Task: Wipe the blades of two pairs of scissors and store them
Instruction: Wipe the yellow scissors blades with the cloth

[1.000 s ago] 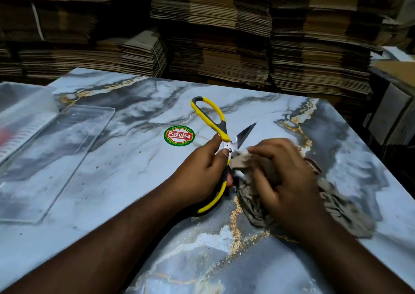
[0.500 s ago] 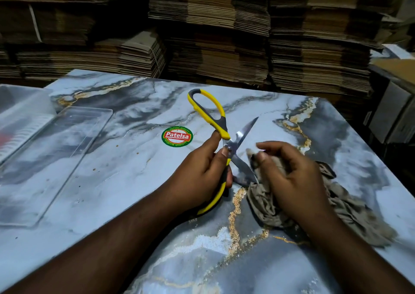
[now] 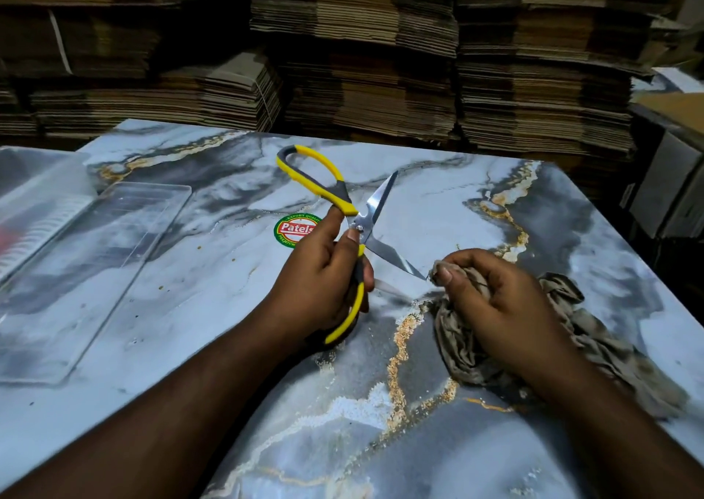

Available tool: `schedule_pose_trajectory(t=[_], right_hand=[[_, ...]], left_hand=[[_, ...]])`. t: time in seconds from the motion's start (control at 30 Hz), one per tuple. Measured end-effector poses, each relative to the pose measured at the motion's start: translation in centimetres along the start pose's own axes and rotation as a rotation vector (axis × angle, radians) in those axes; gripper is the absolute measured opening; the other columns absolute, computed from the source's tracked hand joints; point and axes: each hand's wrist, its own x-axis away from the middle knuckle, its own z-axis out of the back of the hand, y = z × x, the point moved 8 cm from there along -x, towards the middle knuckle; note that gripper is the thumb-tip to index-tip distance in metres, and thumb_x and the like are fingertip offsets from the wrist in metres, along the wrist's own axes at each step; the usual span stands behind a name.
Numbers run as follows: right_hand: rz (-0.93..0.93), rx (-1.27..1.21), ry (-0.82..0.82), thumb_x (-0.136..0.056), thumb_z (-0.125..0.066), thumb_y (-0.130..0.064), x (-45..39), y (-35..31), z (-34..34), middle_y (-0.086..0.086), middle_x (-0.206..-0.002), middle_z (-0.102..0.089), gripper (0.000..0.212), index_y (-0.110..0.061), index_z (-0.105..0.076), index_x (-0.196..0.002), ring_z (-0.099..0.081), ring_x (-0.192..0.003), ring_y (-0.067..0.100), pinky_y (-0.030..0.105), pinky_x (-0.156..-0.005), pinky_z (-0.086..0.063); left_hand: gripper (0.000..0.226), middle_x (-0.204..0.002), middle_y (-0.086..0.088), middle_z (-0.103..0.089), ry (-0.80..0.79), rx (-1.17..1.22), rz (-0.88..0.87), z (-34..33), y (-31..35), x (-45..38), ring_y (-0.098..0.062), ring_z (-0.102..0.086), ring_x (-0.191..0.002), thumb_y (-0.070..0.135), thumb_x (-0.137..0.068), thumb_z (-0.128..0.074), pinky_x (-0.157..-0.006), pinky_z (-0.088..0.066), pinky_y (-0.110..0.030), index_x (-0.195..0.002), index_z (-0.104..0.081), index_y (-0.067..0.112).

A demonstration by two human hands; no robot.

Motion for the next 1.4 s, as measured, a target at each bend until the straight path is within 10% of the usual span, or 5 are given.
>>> schedule_pose_trajectory(t=[0.37,0.6,1.0,1.17,1.4], right_hand=[[0.281,0.288,-0.035,-0.095,-0.075,-0.033,0.1,-2.3,-1.8,-0.013,-0.091,-0.061,0.014,-0.023,-0.082,-0.101,-0.065,-0.084,0.006,0.037,-0.071,-0.055],[0.364,0.265,0.343,-0.093,-0.076,-0.012,1.3,-5.0,1.6,0.003,-0.092,-0.064,0.004,-0.008,-0.077,-0.092,-0.064,-0.083,0.020,0.034,-0.073,-0.052],[0.500,0.336,0.096,-0.098,-0.072,-0.010,0.9,-5.4,-3.6,0.009,-0.096,-0.065,0.006,-0.005,-0.077,-0.097,-0.063,-0.089,0.029,0.044,-0.080,-0.051],[0.511,0.307,0.069,-0.096,-0.073,-0.012,1.2,-5.6,-3.5,0.007,-0.092,-0.064,0.006,-0.008,-0.077,-0.094,-0.064,-0.086,0.027,0.044,-0.077,-0.052],[0.516,0.335,-0.034,-0.097,-0.071,-0.012,1.0,-5.3,-3.6,0.004,-0.103,-0.066,0.011,-0.010,-0.078,-0.106,-0.066,-0.095,0.027,0.044,-0.082,-0.053]], left_hand=[[0.037,-0.064,-0.009,-0.069,-0.065,-0.162,0.013,-0.4,-0.9,-0.1,-0.036,-0.063,-0.056,0.023,-0.114,-0.038,-0.051,-0.047,-0.038,-0.150,-0.043,0.033],[0.045,-0.070,-0.004,-0.073,-0.119,-0.248,-0.042,-1.2,-1.0,-0.2,-0.023,-0.071,-0.066,0.028,-0.114,-0.040,-0.066,-0.053,-0.036,-0.155,-0.036,0.045],[0.044,-0.076,-0.006,-0.074,-0.130,-0.192,-0.061,-1.9,-1.8,-0.3,-0.022,-0.069,-0.075,0.038,-0.106,-0.042,-0.087,-0.057,-0.049,-0.148,-0.046,0.051],[0.055,-0.083,0.004,-0.076,-0.081,-0.214,-0.085,-1.2,-1.0,-0.1,0.006,-0.066,-0.078,0.021,-0.113,-0.042,-0.082,-0.050,-0.016,-0.125,-0.037,0.075],[0.066,-0.079,-0.011,-0.070,-0.191,-0.015,0.041,-1.9,-2.5,-0.1,-0.025,-0.062,-0.071,0.025,-0.094,-0.050,-0.073,-0.048,-0.049,-0.155,-0.041,0.047]])
